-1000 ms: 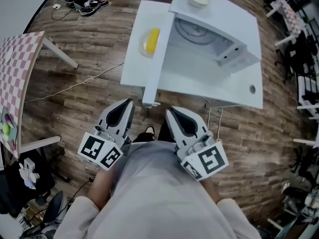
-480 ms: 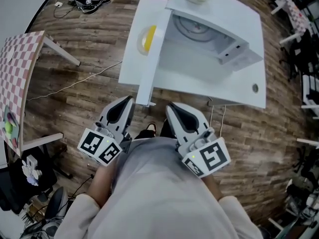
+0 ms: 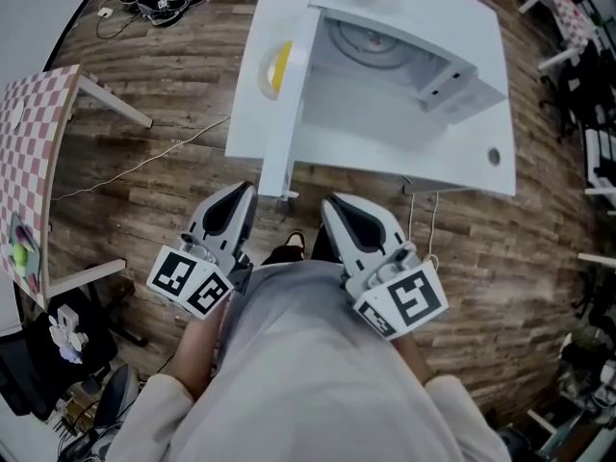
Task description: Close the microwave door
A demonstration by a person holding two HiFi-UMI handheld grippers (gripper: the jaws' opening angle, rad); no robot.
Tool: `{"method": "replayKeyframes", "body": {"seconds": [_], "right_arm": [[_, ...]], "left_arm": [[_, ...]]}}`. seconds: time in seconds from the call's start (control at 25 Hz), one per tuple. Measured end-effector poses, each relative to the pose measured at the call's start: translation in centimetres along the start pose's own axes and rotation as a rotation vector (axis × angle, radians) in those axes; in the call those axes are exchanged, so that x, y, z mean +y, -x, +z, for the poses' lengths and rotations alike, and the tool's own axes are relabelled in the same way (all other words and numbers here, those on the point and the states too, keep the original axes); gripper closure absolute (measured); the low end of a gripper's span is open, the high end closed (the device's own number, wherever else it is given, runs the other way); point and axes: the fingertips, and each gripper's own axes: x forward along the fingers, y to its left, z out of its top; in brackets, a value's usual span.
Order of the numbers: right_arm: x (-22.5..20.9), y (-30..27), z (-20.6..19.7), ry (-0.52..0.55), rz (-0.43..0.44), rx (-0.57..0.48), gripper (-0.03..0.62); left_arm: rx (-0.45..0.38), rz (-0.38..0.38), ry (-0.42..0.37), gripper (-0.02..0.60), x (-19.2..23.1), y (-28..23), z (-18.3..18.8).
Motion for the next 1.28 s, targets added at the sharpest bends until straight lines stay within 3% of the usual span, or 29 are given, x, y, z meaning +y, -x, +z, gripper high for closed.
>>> {"method": "replayKeyframes", "body": {"seconds": [1.28], "right_arm": [[-1.9,0.6,-0.6,-0.057,-0.041,0.005,0.571]], "left_arm": [[0.05,-0.078,0.059,0.565,-1.6,-2.2,-0.9]]}}
